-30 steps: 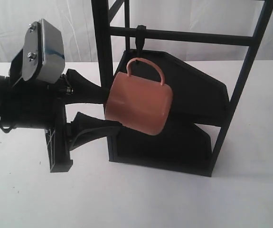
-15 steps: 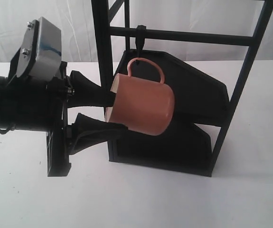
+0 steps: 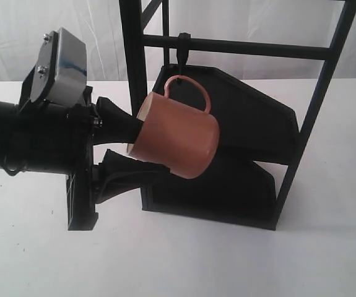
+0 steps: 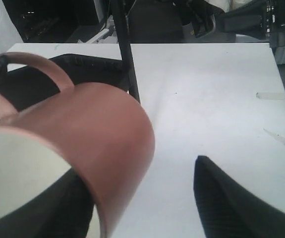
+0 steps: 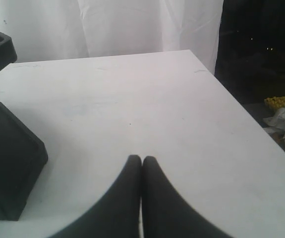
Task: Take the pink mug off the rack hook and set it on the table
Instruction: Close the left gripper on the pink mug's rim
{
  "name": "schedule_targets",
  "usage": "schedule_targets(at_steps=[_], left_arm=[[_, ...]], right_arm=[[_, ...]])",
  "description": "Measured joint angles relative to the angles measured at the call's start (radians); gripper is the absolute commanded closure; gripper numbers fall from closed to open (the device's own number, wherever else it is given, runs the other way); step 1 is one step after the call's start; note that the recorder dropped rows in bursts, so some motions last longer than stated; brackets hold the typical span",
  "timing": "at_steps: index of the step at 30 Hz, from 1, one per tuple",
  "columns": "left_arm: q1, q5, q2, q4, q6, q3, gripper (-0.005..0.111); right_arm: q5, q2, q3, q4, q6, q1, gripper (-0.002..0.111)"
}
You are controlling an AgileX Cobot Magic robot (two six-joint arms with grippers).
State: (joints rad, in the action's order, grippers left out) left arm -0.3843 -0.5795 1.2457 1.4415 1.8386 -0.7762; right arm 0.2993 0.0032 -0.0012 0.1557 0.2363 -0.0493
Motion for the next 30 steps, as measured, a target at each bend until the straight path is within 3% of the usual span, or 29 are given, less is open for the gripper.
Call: schedule_targets(at_steps=[7,18,30], left_arm=[[0.0,0.003,0.004,0.023,0.0,0.0,0.076],[0.0,0.003,0.004,0.029,0.01,0.0,0.107],[0.0,0.003,0.004,0.029,0.035,0.0,0.107]], right_arm=[[0.0,0.0,0.0,0.0,0.0,0.0,0.108],[0.0,0.0,0.0,0.0,0.0,0.0,0.108],[0.0,0.0,0.0,0.0,0.0,0.0,0.108]])
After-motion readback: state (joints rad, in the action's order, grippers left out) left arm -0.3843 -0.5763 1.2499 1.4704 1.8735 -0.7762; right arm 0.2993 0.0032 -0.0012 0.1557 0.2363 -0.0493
